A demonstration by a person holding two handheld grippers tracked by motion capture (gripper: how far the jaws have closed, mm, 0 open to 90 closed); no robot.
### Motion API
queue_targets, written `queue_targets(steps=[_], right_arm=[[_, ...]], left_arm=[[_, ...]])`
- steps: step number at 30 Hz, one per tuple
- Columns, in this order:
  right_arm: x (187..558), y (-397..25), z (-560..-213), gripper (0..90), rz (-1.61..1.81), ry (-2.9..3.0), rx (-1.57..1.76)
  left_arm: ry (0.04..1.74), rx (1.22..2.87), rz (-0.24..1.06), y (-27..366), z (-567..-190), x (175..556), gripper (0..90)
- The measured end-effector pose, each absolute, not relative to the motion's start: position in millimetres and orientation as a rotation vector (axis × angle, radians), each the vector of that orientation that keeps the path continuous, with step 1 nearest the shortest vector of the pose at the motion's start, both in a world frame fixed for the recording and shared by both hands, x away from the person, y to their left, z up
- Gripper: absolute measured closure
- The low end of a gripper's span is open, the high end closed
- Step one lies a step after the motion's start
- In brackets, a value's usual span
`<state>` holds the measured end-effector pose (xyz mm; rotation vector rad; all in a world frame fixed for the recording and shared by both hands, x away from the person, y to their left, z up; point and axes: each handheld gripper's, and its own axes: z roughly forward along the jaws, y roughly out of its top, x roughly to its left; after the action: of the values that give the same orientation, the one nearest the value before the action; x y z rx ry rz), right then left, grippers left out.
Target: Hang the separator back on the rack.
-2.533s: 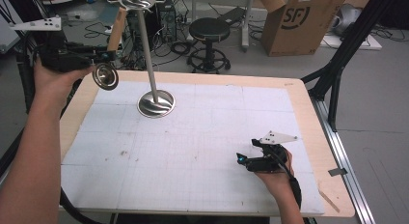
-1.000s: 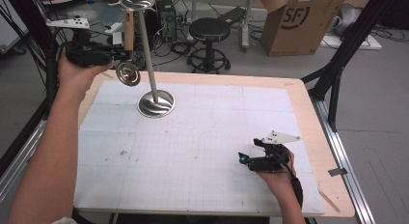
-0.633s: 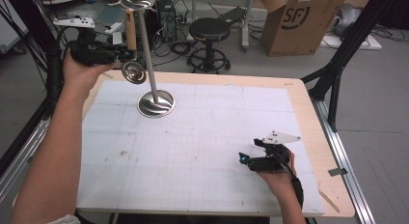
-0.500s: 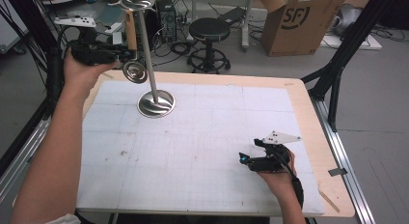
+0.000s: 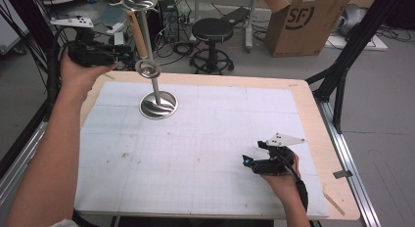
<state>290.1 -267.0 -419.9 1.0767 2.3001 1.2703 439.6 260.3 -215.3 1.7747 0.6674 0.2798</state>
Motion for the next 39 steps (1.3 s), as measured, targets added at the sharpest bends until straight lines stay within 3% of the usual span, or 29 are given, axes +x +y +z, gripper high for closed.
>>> queue_targets(steps=[4, 19, 39], right_arm=[[289.8, -266.3, -419.6, 16.1, 1.273, 2.3, 1.08], [289.7, -265.1, -418.9, 16.1, 1.277, 2.302, 1.071], [289.6, -265.8, -418.3, 16.0, 1.292, 2.298, 1.071]], left_arm=[[0.662, 1.792, 0.291, 258.5, -214.3, 434.6, 50.4], [0.609, 1.8, 0.267, 257.9, -225.8, 411.2, 42.5], [0.584, 1.773, 0.277, 255.5, -243.4, 379.0, 24.0]])
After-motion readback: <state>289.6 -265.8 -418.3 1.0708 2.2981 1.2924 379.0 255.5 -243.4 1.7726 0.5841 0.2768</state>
